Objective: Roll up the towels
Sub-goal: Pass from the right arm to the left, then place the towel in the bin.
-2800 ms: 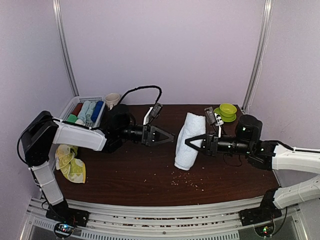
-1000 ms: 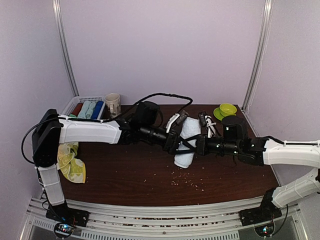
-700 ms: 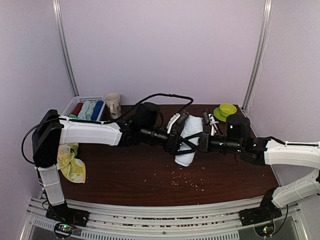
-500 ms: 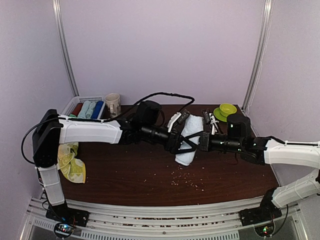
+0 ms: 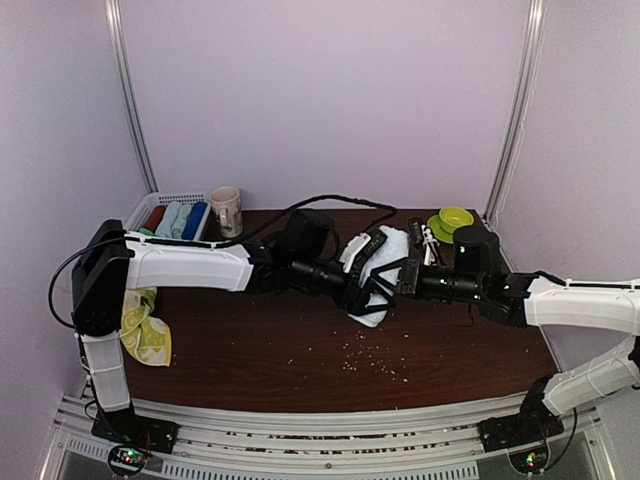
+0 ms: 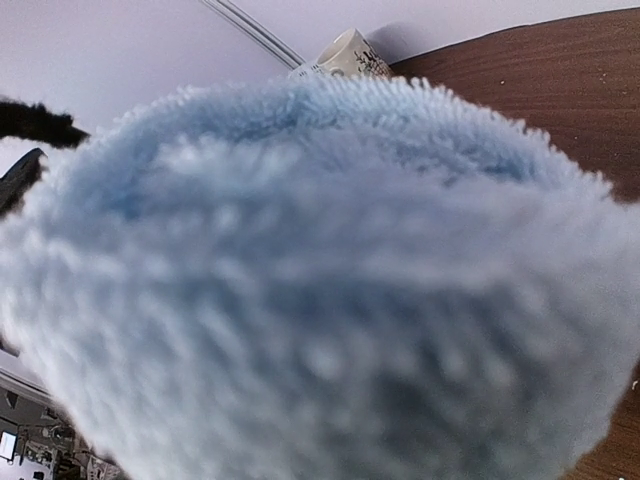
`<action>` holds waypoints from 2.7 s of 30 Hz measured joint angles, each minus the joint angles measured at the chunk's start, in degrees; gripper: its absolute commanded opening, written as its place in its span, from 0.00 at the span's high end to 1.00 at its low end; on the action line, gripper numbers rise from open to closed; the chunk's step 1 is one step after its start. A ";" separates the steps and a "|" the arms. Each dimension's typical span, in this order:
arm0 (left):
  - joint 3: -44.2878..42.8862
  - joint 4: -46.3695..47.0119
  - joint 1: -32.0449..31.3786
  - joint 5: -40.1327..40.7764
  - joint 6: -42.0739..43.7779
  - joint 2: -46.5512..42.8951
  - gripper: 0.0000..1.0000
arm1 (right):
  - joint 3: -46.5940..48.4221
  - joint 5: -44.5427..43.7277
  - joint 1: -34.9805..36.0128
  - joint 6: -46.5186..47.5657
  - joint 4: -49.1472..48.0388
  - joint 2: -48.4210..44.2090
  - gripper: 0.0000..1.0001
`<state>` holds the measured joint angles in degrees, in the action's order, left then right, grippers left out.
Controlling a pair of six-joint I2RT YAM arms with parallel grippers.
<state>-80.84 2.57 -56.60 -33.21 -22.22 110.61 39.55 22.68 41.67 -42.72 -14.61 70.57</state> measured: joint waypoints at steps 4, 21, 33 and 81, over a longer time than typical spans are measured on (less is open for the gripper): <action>-3.56 -3.63 -0.13 3.30 -0.52 1.75 0.44 | 0.00 -2.08 0.00 -0.17 0.00 0.00 0.98; -7.58 -8.20 -0.44 6.05 -2.29 3.67 1.00 | -0.17 -7.21 0.37 1.40 0.74 -0.46 0.47; -6.08 -24.50 3.69 11.89 -2.12 -1.77 1.00 | 4.59 -15.52 -2.32 6.64 12.11 -4.76 0.00; -37.90 -65.16 57.42 33.68 16.85 20.92 1.00 | 3.89 -8.94 -3.39 16.87 20.94 -6.54 0.00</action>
<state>-118.74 -62.59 0.82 0.47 -5.37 131.52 43.44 13.74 38.28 -25.85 6.33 64.03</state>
